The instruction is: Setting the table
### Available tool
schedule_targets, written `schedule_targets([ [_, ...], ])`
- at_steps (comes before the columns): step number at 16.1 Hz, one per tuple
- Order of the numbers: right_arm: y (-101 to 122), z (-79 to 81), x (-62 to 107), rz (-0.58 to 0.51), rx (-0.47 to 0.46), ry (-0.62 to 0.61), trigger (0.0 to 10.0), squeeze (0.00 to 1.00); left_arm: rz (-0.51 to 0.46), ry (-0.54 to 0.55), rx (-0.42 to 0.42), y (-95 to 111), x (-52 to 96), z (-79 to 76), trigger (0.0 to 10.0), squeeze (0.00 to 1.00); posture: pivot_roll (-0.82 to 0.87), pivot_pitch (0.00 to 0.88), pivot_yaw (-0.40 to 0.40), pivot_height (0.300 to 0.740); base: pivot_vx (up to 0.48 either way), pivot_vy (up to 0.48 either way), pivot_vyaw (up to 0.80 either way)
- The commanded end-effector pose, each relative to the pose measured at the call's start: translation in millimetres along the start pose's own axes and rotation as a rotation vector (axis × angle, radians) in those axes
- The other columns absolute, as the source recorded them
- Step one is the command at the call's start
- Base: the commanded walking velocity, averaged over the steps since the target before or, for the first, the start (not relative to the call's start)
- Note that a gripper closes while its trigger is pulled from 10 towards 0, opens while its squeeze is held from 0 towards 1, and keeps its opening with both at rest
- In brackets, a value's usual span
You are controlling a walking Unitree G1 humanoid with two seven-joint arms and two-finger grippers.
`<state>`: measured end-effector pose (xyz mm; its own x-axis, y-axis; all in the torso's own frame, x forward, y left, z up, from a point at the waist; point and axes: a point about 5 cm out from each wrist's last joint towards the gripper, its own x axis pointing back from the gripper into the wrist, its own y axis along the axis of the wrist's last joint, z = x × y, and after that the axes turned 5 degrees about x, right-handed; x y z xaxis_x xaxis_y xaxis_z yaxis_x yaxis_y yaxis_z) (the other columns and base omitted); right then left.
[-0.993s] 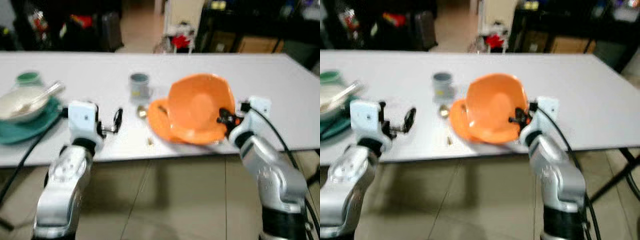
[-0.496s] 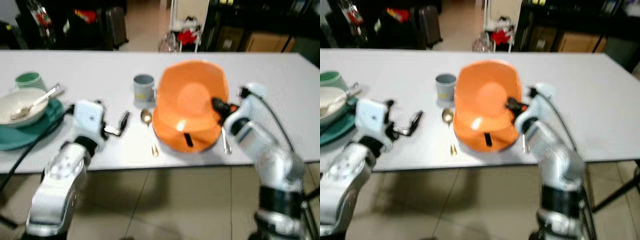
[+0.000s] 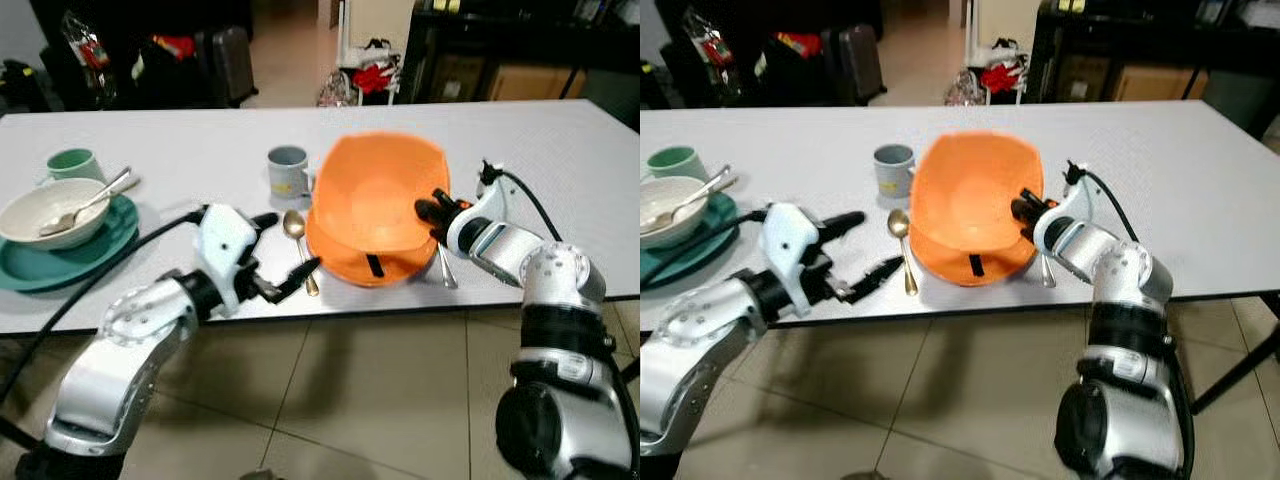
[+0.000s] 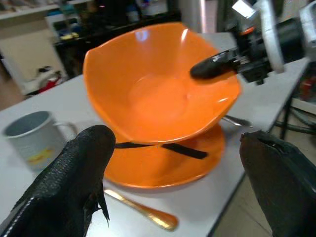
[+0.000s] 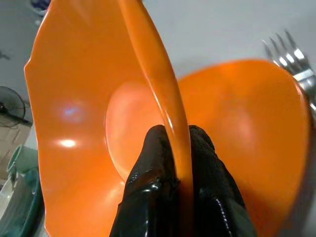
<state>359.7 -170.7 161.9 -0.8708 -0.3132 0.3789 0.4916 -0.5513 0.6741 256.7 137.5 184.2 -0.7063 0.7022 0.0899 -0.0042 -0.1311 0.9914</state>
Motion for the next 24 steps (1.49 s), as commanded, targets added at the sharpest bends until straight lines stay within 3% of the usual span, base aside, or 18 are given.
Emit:
schedule_targets([
  [1,10.6,8.9,-4.3,0.000,-0.040,0.043,10.0,0.00,0.004,-0.047,0.002,3.7,-2.4,-2.6,10.0,0.00,-0.04,0.060,0.044,0.740,0.000,0.000,0.00],
  [8,-2.5,11.8,-27.6,0.152,-0.223,0.000,10.0,0.00,0.070,-0.153,0.011,-0.2,9.3,-15.4,10.0,0.00,-0.01,0.088,0.024,0.740,0.000,0.000,0.00],
  [16,-7.5,9.5,-34.3,0.194,-0.229,-0.083,10.0,0.00,0.102,-0.142,0.009,-2.5,15.6,-17.5,10.0,0.00,0.00,0.094,0.015,0.740,0.000,0.000,0.00],
  [22,-11.0,4.0,-34.6,0.211,-0.248,-0.115,10.0,0.00,0.153,-0.006,-0.003,-7.8,15.5,2.1,10.0,0.00,0.00,0.097,0.020,0.740,0.000,0.000,0.00],
  [23,-10.7,3.8,-34.6,0.210,-0.251,-0.118,10.0,0.05,0.157,-0.011,-0.003,-8.0,15.5,1.7,10.0,0.00,0.00,0.097,0.020,0.740,0.000,0.000,0.00],
  [24,-10.4,3.9,-34.6,0.210,-0.253,-0.117,10.0,0.45,0.161,-0.012,-0.002,-8.5,15.5,1.5,10.0,0.00,0.00,0.097,0.023,0.740,0.000,0.000,0.00],
])
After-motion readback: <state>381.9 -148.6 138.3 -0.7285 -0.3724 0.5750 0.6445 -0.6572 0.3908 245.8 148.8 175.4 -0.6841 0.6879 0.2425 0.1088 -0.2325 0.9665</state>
